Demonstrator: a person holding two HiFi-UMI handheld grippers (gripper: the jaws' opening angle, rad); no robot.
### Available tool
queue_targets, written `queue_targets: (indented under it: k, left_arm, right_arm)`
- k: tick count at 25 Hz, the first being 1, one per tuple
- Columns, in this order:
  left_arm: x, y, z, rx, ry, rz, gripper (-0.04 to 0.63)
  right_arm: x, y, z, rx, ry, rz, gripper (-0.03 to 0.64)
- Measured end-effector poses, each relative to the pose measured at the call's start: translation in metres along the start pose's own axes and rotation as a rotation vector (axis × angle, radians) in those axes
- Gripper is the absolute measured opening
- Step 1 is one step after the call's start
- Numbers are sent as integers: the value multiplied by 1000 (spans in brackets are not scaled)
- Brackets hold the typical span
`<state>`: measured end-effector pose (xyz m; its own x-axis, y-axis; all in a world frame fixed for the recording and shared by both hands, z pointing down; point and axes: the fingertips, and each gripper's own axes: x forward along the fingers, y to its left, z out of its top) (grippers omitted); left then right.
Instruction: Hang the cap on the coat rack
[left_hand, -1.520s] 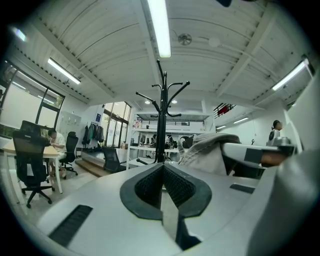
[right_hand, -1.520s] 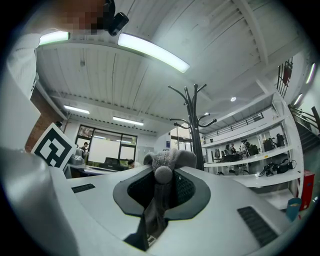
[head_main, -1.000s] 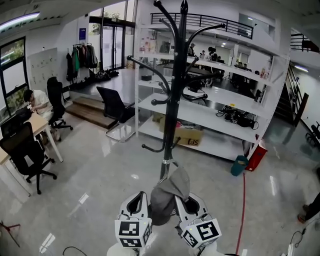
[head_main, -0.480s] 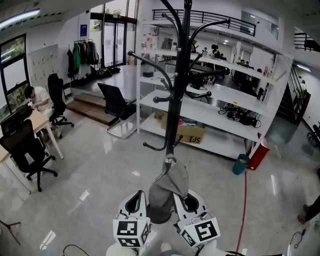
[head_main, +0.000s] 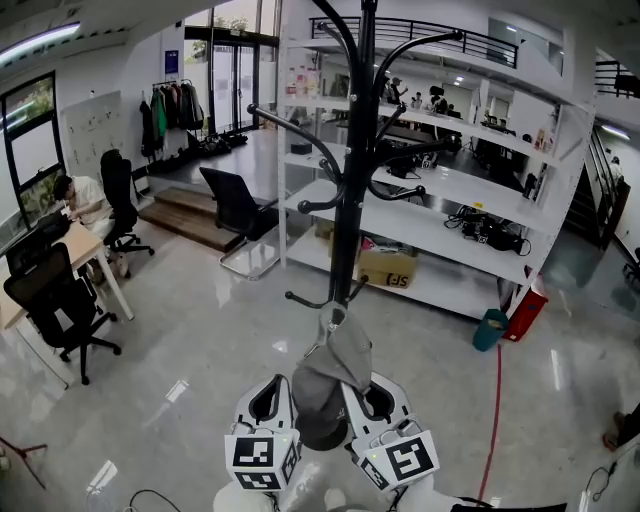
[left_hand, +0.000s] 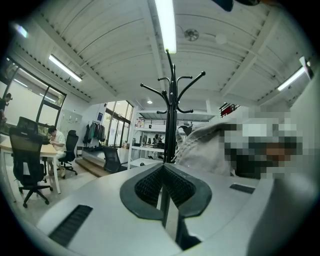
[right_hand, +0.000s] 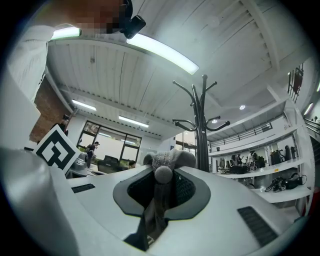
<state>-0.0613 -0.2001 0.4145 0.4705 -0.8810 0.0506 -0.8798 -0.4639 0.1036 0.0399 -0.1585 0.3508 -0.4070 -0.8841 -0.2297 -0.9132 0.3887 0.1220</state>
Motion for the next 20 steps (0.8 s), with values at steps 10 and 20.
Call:
queue_targets:
  k: [10,20]
  left_arm:
    - [28,-6,21,-1,-34,52,1]
    - [54,-9,24,19,-38,110,0]
  right_arm:
    - [19,-27,9,-17,-21,64,46]
    - [32,-53,-4,9,-32,117,46]
